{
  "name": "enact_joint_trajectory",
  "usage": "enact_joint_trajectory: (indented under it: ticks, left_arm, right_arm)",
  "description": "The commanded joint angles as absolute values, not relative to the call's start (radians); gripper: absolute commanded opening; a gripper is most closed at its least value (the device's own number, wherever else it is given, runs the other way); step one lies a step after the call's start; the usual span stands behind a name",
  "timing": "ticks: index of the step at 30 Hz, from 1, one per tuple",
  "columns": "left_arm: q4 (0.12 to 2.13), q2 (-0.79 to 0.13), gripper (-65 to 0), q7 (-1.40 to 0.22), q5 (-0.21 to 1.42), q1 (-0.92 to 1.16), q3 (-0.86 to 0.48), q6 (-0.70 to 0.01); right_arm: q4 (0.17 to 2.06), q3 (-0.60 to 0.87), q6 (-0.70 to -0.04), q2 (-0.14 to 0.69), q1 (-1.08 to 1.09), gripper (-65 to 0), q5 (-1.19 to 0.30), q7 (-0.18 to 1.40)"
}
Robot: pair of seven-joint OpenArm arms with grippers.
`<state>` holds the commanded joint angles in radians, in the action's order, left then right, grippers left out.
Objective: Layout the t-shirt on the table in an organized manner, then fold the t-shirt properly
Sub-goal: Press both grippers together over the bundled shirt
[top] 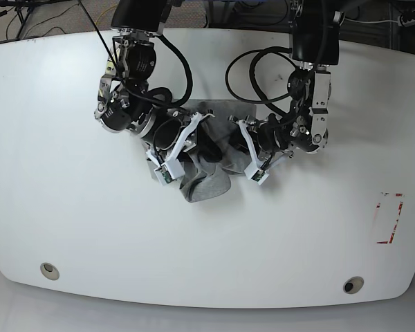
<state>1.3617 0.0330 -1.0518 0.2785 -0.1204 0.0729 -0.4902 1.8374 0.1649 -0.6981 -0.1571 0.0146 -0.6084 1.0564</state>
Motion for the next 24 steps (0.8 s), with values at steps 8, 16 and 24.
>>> enact_joint_trajectory:
  ticks: [8, 16, 24]
  left_arm:
    - [1.362, 0.033, -51.0, -1.052, 0.28, -0.122, 0.071, -0.492]
    - [1.365, 0.031, -46.7, -1.052, 0.351, -0.125, 0.059, -0.492]
    - [1.368, 0.027, -29.0, -1.052, 0.458, -0.127, -0.038, -0.49]
  right_arm:
    - [1.837, 0.104, -0.697, -0.157, 0.013, -20.5, -0.608, 1.055]
    - [1.84, 0.084, -0.694, -0.157, 0.01, -17.0, -0.605, 1.053]
    - [1.844, 0.147, -0.698, -0.157, 0.013, -17.0, -0.607, 1.055]
